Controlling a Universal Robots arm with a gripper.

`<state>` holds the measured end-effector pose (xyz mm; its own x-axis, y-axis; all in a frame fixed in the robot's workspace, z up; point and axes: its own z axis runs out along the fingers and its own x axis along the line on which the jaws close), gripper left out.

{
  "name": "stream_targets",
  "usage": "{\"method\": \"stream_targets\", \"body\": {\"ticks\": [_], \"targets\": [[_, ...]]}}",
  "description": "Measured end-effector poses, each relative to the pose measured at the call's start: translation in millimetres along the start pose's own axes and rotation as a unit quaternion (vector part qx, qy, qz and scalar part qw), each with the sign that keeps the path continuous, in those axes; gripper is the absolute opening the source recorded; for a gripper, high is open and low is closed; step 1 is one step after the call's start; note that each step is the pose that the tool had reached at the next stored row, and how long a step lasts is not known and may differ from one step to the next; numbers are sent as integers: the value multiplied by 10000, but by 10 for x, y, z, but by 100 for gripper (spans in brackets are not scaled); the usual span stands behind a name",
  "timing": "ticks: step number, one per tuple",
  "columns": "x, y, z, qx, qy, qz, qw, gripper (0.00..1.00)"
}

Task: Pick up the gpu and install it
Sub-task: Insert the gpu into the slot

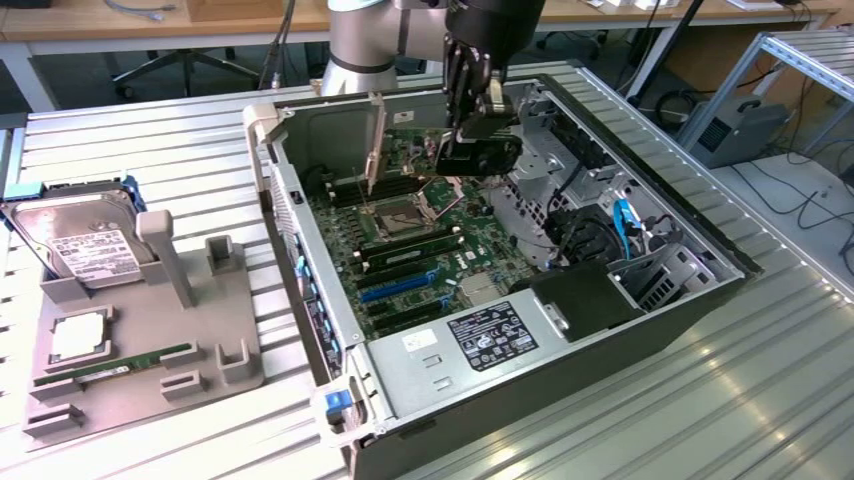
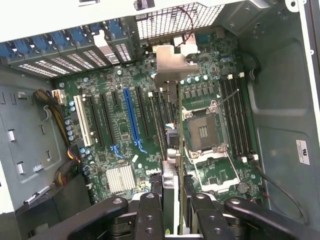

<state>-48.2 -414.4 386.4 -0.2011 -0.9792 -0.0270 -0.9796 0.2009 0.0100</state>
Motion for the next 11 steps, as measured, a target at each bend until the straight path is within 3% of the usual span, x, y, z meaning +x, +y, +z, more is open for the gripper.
{"method": "stream_targets", "body": {"ticks": [5,11], "targets": [[0,0,1,-1,0,-57,10000,27],[0,0,8,-15,6,-576,9983,27]]}}
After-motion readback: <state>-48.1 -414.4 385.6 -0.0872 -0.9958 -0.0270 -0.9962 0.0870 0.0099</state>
